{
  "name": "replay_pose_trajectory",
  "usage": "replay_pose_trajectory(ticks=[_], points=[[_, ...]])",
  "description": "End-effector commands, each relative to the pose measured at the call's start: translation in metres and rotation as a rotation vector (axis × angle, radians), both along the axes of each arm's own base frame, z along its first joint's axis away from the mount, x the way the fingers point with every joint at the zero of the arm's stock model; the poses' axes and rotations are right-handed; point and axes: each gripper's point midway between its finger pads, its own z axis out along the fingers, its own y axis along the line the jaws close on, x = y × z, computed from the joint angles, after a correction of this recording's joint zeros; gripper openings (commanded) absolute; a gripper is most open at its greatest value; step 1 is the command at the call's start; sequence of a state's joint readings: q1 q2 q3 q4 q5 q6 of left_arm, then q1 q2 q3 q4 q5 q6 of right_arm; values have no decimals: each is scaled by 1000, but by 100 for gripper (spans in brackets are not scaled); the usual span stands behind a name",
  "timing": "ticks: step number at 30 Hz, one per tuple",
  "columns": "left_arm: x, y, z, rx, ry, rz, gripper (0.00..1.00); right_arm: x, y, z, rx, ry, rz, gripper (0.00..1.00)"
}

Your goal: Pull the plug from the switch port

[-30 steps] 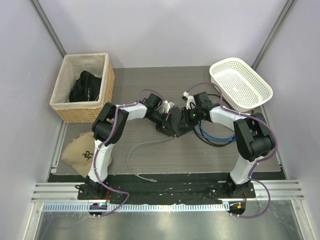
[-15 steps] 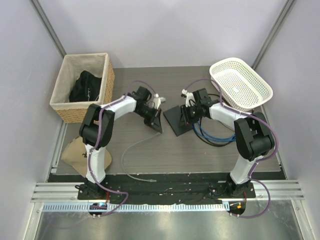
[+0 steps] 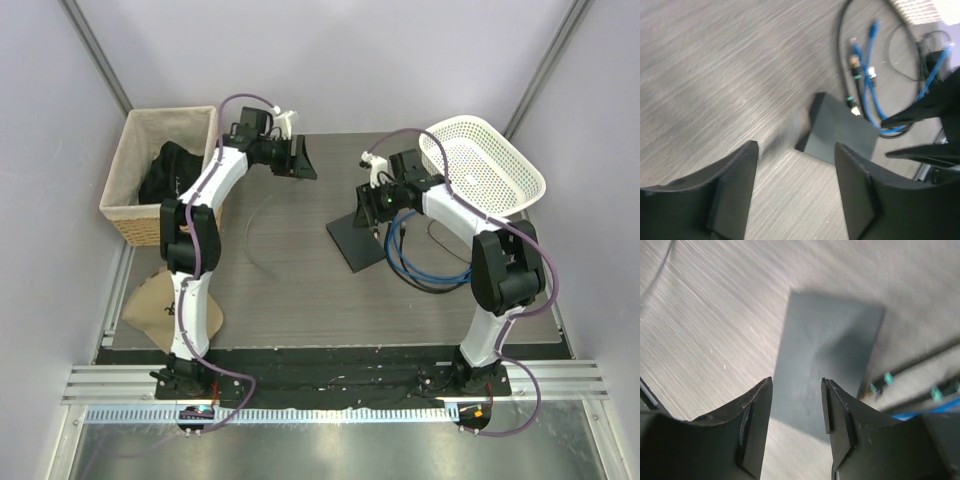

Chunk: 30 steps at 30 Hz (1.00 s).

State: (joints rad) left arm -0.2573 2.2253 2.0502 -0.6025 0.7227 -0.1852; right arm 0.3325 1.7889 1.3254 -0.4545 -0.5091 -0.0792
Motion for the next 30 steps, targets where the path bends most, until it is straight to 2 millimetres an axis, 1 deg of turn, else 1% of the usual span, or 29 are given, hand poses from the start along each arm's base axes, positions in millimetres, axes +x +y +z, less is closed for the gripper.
replay_pose_trajectory(ticks=[1,2,3,4,5,6,7,8,9,10,11,12,13,15,16,17,18,19,20,21,22,23,24,25,26,27,28,30], points=[[15,12,38,70,-104,90,70,19,33,36,64,-100,108,52],[17,18,49,80,-122,121,74,12,45,35,56,-113,161,52],[18,31,68,109,-162,179,75,7,55,32,44,-119,204,52],[15,39,71,133,-164,207,77,5,64,35,36,-143,241,52],[13,48,71,165,-165,245,79,-8,82,32,14,-164,318,53],[4,68,65,239,-157,316,80,-13,90,29,4,-171,346,53],[-2,78,59,273,-141,344,80,-17,99,31,6,-180,372,53],[-8,91,53,320,-129,384,80,-28,113,30,11,-186,413,53],[-16,107,52,377,-122,440,80,-29,119,30,11,-192,422,53],[-30,117,29,421,-60,451,80,-30,124,25,7,-191,426,53],[-38,128,18,442,-32,465,80,-25,128,24,7,-213,419,53],[-44,133,11,451,-14,471,80,-21,130,20,-3,-208,395,52],[-54,138,1,472,6,473,80,-12,132,14,-15,-212,374,52],[-61,146,-2,481,22,482,80,3,133,7,-53,-255,373,53],[-68,144,1,464,17,473,80,18,139,19,-50,-305,370,53],[-69,142,6,450,2,461,80,27,142,3,-68,-294,377,54],[-72,141,9,441,-8,449,80,36,144,0,-75,-305,376,55],[-77,138,17,417,-19,429,80,55,150,12,-78,-363,372,56],[-79,137,21,415,-33,415,80,63,153,-7,-102,-348,382,56],[-82,137,23,420,-30,408,80,78,161,5,-97,-399,381,57],[-85,138,24,422,-35,402,80,85,163,1,-112,-421,401,57],[-88,139,29,425,-50,396,80,91,165,-17,-126,-407,410,58],[-90,140,30,425,-55,395,80,100,171,-10,-122,-441,412,59],[-94,141,27,431,-51,390,80,104,173,-13,-126,-460,437,60],[-96,143,30,432,-59,394,80,102,173,-25,-139,-436,466,61],[-98,143,29,435,-59,390,81,105,176,-33,-141,-430,489,62],[-101,145,26,440,-52,392,81,101,179,-40,-137,-415,518,62],[-102,150,28,448,-66,398,81,92,174,-55,-156,-385,570,63]])
